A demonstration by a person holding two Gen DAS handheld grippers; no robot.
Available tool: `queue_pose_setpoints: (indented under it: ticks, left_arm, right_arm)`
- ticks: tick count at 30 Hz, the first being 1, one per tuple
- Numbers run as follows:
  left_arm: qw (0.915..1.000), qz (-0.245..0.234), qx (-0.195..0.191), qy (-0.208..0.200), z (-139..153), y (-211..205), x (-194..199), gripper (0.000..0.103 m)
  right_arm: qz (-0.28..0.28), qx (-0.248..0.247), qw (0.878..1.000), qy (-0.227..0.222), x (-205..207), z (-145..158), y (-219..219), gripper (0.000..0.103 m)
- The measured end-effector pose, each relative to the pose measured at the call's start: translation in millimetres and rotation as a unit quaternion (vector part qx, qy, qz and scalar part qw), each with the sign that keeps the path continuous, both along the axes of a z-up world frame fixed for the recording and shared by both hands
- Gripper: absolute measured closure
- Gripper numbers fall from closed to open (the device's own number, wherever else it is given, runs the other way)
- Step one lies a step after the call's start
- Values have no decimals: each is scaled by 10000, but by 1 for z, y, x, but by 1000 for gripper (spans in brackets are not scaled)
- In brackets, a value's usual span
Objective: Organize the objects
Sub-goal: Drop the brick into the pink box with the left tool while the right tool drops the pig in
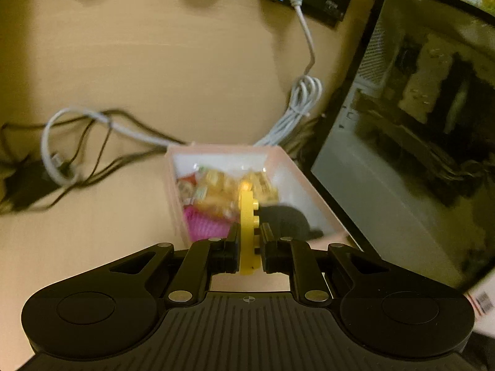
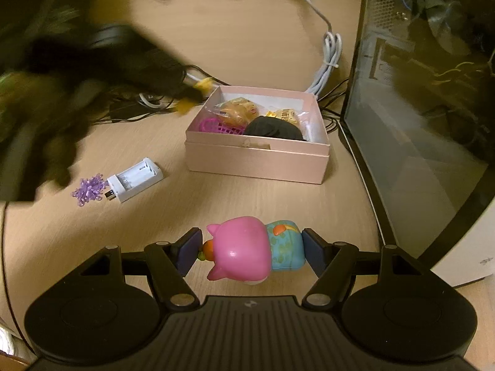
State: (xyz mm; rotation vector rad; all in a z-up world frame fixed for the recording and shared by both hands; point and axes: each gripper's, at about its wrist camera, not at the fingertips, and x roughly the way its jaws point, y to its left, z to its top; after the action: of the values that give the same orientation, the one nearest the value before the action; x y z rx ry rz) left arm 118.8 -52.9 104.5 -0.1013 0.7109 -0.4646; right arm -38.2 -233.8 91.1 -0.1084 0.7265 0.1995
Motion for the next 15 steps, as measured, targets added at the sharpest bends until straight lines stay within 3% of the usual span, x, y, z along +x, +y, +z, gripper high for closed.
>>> queue_pose_setpoints:
  ticks: [2,5,8,10,15]
  left_arm:
    - [9998,83,154,50,-10,-14,18,88]
    - [9980,135,448,436,-34,-32,45,87]
    - [9927,232,983,657,-51,-46,58,83]
    - [9938,204,883,638,-53,-43,55,83]
    - [9995,178,90,255,-28,-24,34,82]
  right_arm:
    - [28,24,10000,10,3,-2,-2,32]
    - [21,53,10000,61,10,-5,-7,32]
    - [-30,64,10000,67,18,-6,-13,32]
    - [-47,104,9999,90,25,-6,-18,32]
    - [-28,164,9998,65,44,-2,-25,32]
